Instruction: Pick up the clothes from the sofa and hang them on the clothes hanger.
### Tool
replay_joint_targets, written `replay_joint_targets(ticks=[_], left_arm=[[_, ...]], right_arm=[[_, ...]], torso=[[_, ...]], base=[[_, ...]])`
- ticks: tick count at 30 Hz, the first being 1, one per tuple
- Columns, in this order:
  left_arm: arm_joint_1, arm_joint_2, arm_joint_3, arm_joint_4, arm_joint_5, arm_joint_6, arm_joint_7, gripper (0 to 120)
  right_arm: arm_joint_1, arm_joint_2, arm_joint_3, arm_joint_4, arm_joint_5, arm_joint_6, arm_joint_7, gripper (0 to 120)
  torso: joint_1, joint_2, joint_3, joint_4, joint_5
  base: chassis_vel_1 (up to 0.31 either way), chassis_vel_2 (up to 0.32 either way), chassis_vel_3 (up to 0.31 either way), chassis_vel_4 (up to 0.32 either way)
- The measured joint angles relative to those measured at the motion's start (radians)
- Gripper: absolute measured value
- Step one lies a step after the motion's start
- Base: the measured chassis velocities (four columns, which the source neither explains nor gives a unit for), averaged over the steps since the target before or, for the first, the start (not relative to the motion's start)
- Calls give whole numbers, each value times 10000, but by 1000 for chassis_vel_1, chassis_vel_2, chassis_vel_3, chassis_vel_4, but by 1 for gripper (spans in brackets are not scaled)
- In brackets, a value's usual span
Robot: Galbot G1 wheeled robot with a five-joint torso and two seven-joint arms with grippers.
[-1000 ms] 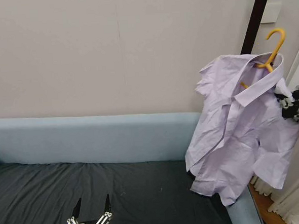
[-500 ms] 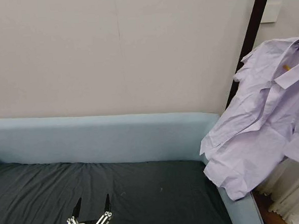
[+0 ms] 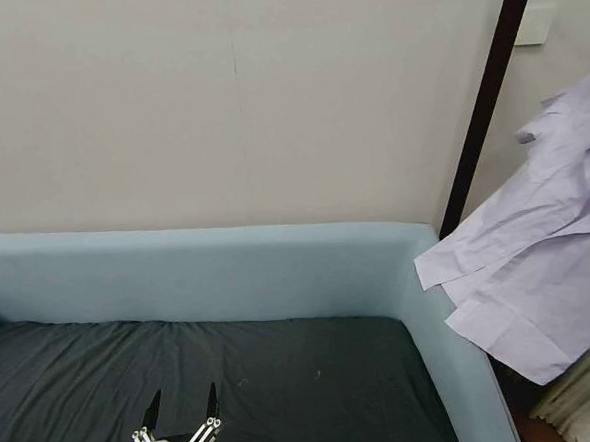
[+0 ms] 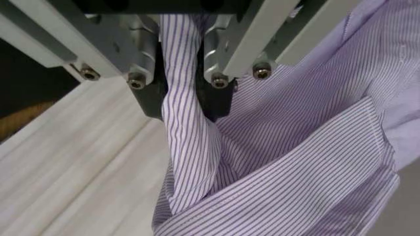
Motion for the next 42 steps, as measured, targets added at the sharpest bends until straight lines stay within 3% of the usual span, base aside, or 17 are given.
replay_joint_targets(ticks=[12,20,26,33,42], left_arm=[[0,0,1,0,-1,0,3,100],[0,0,1,1,-1,1,1,100],[0,0,1,1,-1,1,1,100],[-1,1,1,1,-1,1,0,100],[-1,1,2,1,-1,1,0,100]], right_arm=[[1318,1801,-1354,-519,-311,762,-215,8],[1470,2987,-1601,123,-1811,1577,-1201,8],[2281,3366,-2326,308,-2568,1655,-1461,8],[5126,3782,-4514,-633,-3420,1765,-1629,8],[7139,3664,-6380,-1304,-4811,1337,-1744,8]], torso=[[0,0,0,3,-1],[0,0,0,-1,-1],[0,0,0,1,-3],[0,0,0,1,-3],[0,0,1,3,-2]], base=[[0,0,0,0],[0,0,0,0],[0,0,0,0],[0,0,0,0],[0,0,0,0]])
